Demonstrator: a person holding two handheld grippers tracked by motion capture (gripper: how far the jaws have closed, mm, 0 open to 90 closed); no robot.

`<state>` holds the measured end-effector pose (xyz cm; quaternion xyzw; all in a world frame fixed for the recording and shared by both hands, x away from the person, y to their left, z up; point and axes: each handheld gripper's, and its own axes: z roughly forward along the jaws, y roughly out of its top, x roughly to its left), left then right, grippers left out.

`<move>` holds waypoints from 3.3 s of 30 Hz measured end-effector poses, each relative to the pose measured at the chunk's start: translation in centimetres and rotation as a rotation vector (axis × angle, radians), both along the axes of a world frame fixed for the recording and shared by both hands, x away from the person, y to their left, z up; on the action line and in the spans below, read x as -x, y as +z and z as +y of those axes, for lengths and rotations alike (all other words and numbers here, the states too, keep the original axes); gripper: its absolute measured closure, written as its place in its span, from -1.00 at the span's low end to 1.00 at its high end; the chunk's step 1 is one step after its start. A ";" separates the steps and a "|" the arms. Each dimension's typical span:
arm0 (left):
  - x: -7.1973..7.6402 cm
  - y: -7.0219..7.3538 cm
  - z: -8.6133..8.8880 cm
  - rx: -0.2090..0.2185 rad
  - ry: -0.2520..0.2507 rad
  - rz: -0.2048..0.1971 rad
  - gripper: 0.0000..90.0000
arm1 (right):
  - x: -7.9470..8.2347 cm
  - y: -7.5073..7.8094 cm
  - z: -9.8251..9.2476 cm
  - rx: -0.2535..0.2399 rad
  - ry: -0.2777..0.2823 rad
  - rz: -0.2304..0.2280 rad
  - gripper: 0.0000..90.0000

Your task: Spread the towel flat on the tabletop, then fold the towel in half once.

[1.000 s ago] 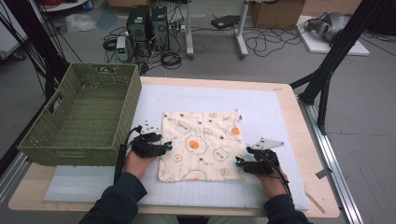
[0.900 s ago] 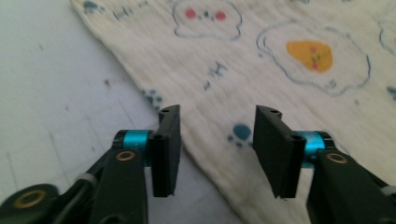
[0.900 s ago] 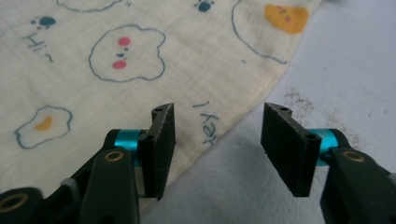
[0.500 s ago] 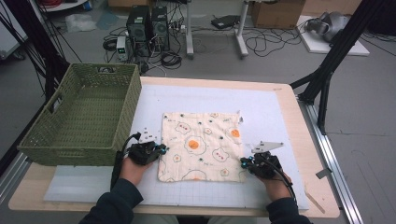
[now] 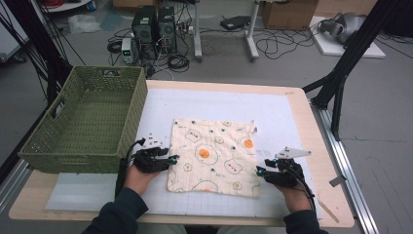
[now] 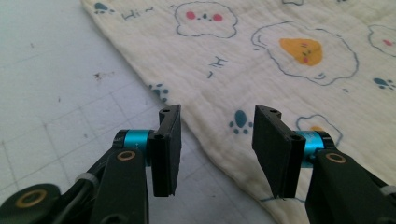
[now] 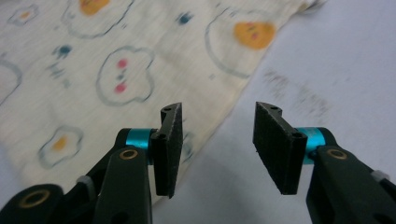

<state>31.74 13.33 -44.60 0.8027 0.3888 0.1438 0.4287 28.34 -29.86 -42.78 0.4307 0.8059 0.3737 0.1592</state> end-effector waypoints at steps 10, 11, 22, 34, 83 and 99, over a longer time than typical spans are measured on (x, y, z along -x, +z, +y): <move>0.6 -0.3 0.0 -0.040 -0.032 0.004 0.80 | -5.0 -1.7 2.4 0.072 -0.062 -0.022 0.57; 0.6 -0.3 0.0 -0.040 -0.032 0.004 0.88 | -5.1 -1.8 2.4 0.050 -0.055 -0.016 0.72; 1.3 0.3 0.4 -0.020 -0.077 0.036 0.80 | -3.5 -1.0 1.3 0.121 -0.066 -0.040 0.41; 0.4 1.6 0.9 0.145 0.034 -0.118 -0.33 | -2.0 1.5 0.1 -0.005 -0.065 -0.139 -0.32; -2.4 3.6 0.6 0.251 0.029 -0.143 -0.54 | -0.6 1.1 -0.5 -0.033 0.024 -0.180 -0.73; -7.4 4.3 -0.8 0.181 0.092 -0.095 -0.37 | -0.9 1.1 -0.3 -0.057 0.041 -0.167 -0.73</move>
